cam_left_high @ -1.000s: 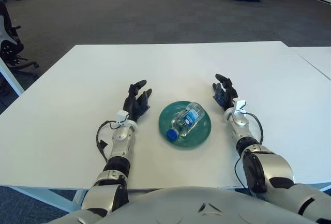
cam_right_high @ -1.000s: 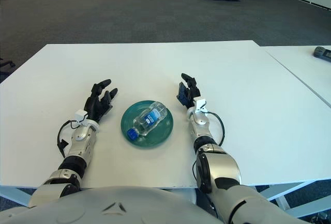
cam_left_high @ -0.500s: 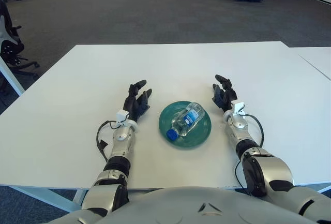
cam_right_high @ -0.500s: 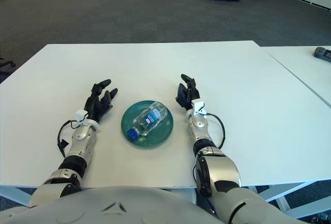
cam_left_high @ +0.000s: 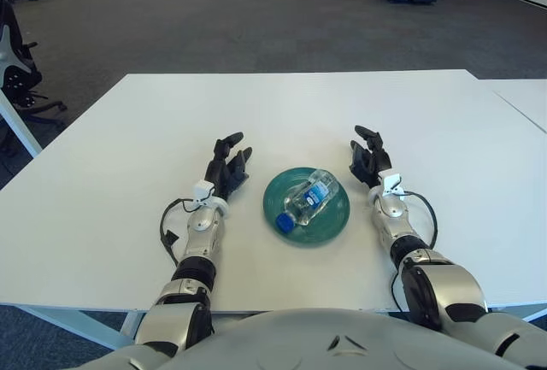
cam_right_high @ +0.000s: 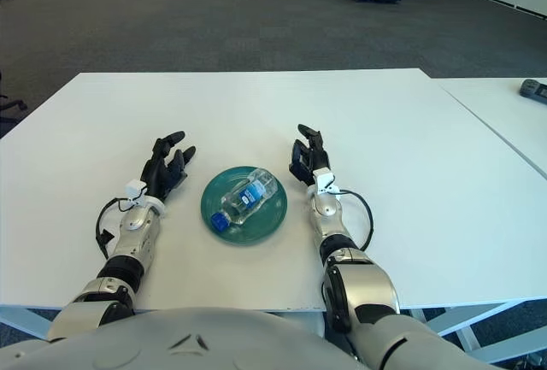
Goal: Put the bottle into the plate.
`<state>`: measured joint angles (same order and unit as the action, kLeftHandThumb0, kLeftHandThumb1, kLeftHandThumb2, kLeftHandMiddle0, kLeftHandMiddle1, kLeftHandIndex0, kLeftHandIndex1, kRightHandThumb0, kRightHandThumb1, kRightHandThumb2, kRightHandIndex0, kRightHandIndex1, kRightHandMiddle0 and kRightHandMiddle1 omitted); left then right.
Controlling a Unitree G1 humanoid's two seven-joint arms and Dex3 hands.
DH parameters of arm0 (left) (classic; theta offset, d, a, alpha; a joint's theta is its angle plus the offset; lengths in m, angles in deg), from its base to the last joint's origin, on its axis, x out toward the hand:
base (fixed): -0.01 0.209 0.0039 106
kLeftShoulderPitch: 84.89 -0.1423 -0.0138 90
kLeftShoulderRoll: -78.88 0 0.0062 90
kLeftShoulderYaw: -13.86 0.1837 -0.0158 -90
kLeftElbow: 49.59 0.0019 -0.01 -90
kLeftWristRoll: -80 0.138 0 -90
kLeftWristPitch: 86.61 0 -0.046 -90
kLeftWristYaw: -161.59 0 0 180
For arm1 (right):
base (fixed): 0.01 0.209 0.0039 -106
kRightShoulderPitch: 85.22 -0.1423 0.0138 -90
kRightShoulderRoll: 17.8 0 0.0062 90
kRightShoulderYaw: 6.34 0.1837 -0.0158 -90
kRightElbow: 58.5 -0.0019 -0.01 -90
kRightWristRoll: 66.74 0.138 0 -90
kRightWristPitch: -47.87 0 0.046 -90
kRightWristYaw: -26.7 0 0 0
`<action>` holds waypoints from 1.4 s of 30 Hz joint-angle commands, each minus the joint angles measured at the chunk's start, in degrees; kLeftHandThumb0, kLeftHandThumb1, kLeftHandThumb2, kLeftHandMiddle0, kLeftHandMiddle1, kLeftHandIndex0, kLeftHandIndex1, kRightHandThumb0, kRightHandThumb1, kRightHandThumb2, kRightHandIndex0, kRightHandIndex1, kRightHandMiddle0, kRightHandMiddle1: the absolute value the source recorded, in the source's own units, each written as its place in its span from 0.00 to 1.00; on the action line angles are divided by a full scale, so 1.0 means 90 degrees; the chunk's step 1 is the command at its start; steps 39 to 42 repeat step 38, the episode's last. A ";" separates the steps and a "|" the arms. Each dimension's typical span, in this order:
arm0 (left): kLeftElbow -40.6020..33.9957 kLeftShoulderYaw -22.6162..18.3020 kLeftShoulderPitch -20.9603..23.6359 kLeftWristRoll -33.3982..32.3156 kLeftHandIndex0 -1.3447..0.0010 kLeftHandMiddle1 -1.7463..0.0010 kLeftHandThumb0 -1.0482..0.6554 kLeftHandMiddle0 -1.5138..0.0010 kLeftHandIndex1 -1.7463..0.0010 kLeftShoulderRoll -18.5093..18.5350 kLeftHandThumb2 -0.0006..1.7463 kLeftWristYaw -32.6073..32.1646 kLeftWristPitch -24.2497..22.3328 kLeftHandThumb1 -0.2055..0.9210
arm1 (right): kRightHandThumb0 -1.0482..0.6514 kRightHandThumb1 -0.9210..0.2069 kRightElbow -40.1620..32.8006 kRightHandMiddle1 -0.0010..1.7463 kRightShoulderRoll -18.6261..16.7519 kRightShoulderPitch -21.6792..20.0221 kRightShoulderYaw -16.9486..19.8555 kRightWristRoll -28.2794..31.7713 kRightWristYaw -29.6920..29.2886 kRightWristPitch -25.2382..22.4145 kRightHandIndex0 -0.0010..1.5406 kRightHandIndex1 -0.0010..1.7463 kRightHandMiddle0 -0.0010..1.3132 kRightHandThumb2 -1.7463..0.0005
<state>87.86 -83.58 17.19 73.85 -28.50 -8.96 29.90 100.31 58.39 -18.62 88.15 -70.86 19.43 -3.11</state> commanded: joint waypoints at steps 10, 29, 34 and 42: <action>0.0329 -0.0014 0.0046 0.0029 0.99 0.90 0.21 0.63 0.43 0.0073 0.45 -0.0055 -0.0174 1.00 | 0.21 0.00 0.0316 0.46 -0.0148 0.0731 0.0012 0.0006 -0.0066 -0.0169 0.31 0.04 0.00 0.47; 0.0277 -0.0027 0.0113 0.0026 0.99 0.88 0.21 0.62 0.43 0.0139 0.46 -0.0091 -0.0307 1.00 | 0.21 0.00 0.0246 0.48 -0.0244 0.0840 0.0065 0.0053 -0.0120 -0.0057 0.32 0.04 0.00 0.47; 0.0254 -0.0032 0.0126 0.0025 0.99 0.87 0.21 0.61 0.43 0.0155 0.46 -0.0092 -0.0336 1.00 | 0.21 0.00 0.0223 0.49 -0.0251 0.0879 0.0050 0.0033 -0.0167 -0.0063 0.32 0.04 0.00 0.47; 0.0234 -0.0041 0.0140 0.0012 0.99 0.86 0.21 0.61 0.42 0.0169 0.46 -0.0081 -0.0358 1.00 | 0.20 0.00 0.0204 0.49 -0.0255 0.0905 0.0038 0.0022 -0.0202 -0.0080 0.33 0.04 0.00 0.46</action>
